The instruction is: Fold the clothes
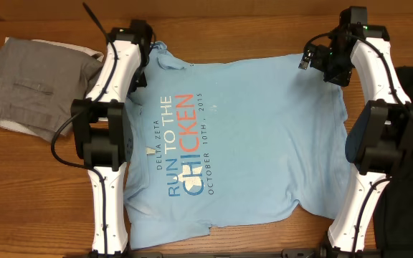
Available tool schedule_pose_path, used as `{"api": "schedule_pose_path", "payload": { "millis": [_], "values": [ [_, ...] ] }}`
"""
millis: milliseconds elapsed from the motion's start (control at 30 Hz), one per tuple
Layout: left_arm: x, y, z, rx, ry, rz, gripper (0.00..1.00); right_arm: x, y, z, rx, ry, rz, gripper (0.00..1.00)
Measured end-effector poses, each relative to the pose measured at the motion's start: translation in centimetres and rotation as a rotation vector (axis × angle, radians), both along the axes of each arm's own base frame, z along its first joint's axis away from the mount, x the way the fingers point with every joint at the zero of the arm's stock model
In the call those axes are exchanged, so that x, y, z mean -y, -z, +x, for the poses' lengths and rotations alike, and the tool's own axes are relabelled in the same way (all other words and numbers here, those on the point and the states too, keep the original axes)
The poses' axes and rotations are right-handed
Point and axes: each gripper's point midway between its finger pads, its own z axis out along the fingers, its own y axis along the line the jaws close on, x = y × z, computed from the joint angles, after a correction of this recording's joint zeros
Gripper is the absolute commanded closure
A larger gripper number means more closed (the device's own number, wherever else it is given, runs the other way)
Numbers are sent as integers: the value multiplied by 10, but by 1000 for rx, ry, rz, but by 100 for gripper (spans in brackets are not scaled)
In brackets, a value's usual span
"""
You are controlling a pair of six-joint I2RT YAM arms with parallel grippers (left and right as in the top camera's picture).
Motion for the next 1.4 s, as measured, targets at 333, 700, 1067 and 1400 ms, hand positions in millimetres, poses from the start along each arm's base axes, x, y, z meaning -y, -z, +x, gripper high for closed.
{"api": "schedule_pose_path", "payload": {
  "millis": [333,700,1067,1400],
  "values": [
    [-17,-1,2,9,-25,-1,79,0,0,0,0,0,-1,0],
    [63,-82,58,251,138,-303,94,0,0,0,0,0,0,0],
    [173,-46,56,222,292,-572,96,0,0,0,0,-1,0,0],
    [156,-4,57,218,205,-481,96,0,0,0,0,-1,0,0]
  ]
}}
